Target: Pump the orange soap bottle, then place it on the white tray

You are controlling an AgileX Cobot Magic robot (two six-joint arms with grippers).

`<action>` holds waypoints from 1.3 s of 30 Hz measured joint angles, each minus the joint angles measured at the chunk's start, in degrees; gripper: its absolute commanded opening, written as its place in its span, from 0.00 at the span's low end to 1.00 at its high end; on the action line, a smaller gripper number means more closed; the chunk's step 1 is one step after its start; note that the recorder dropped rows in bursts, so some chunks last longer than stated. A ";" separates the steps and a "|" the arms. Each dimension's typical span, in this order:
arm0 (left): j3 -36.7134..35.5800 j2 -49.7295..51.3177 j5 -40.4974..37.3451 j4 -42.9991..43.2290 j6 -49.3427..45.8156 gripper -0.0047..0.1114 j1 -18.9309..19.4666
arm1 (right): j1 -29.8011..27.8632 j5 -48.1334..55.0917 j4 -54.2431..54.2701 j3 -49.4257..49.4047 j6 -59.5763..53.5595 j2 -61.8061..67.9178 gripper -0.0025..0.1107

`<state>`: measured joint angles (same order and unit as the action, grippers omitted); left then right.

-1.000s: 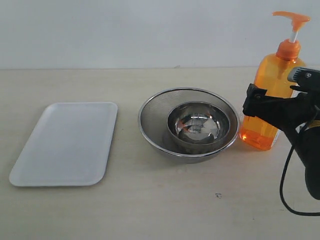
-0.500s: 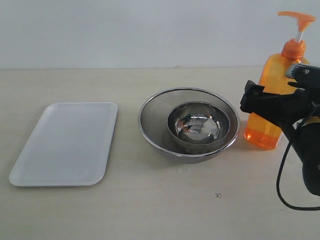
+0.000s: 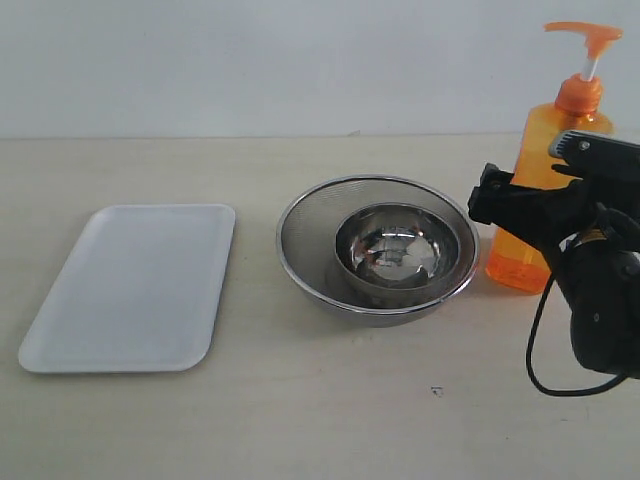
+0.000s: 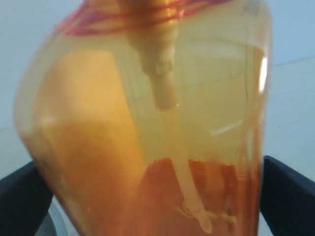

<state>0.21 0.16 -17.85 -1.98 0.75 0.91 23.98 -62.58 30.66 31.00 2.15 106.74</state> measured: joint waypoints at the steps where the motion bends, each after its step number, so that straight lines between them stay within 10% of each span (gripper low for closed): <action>1: 0.00 0.00 0.00 0.00 0.00 0.09 0.00 | 0.00 -0.32 0.00 0.00 0.00 0.00 0.87; 10: 0.00 0.00 0.00 0.00 0.00 0.09 0.00 | 0.00 -1.43 1.36 0.22 -1.55 0.09 0.04; 39: 0.00 0.00 0.00 0.00 0.00 0.09 0.00 | 0.00 2.08 -6.17 -9.42 -5.97 -8.23 0.02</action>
<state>0.21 0.16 -17.85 -1.98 0.75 0.91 23.98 -60.49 24.49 21.58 -3.82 98.51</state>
